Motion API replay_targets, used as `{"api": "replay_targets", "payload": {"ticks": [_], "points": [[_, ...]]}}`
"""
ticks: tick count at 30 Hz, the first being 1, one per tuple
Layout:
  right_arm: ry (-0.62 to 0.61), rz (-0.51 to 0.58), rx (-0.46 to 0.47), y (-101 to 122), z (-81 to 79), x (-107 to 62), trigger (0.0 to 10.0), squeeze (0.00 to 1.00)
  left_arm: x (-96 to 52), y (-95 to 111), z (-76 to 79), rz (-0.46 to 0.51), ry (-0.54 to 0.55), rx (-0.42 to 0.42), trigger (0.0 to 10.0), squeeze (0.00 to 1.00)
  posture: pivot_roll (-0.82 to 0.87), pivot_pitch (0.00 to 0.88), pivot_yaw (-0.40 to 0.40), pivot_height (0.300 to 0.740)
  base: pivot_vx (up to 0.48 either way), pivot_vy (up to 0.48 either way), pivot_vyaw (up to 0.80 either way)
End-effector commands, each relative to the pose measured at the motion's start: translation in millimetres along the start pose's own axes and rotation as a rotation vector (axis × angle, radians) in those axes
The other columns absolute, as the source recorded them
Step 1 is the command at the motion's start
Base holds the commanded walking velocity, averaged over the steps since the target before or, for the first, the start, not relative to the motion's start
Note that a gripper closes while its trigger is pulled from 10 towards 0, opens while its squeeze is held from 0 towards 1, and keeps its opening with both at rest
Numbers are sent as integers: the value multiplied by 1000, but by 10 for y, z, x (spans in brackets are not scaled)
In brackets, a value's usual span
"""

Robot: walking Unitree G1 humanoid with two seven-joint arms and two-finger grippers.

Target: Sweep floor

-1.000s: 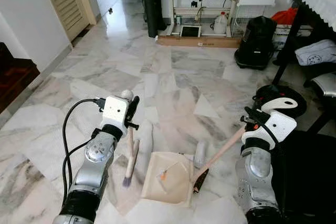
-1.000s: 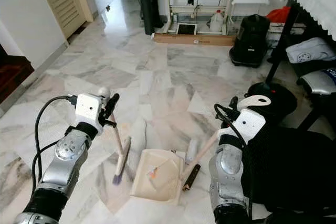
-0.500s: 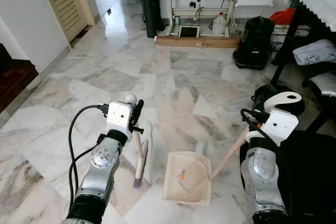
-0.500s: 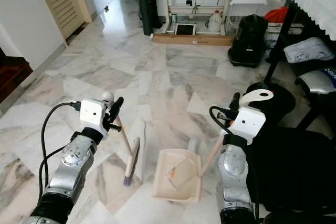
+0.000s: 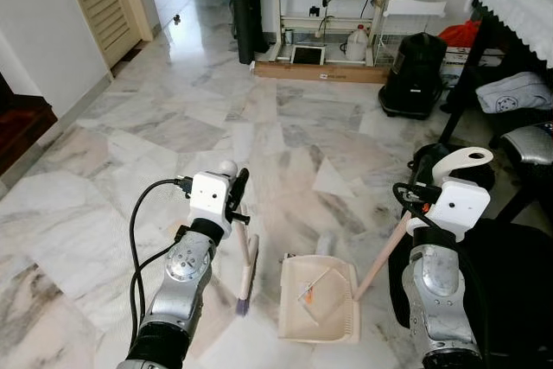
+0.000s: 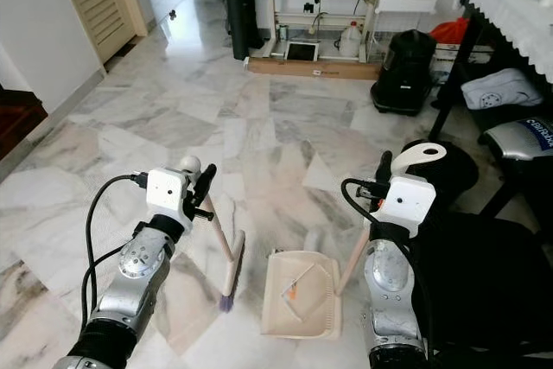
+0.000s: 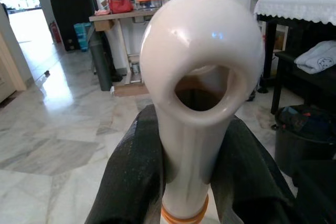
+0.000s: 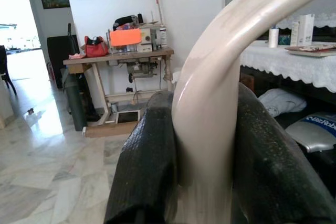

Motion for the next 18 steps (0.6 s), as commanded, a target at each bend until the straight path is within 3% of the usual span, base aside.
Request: {"api": "replay_targets", "payload": {"ticks": [1,5,18], "points": [[7,48,21,131,-43,28,10000,0,69,148,-30,68,6,19,10000,0,-20,0,9,740,0,0,0],[17,52,27,141,-97,49,10000,0,111,185,-65,77,8,38,10000,0,-10,0,15,740,0,0,141],[11,42,48,124,-162,31,10000,0,89,150,-121,55,32,63,10000,0,-16,0,35,740,0,0,800]]}}
Point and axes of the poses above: a point about 5 cm out from each wrist's last joint towards the gripper, its own x axis pointing out of the wrist towards the gripper, its own y axis along the axis of the wrist's last joint, z = x × y, the point moved 4 cm from there along x, pointing out of the wrist towards the gripper, and after that the axes turned 4 degrees about x, right-handed, at the moved point
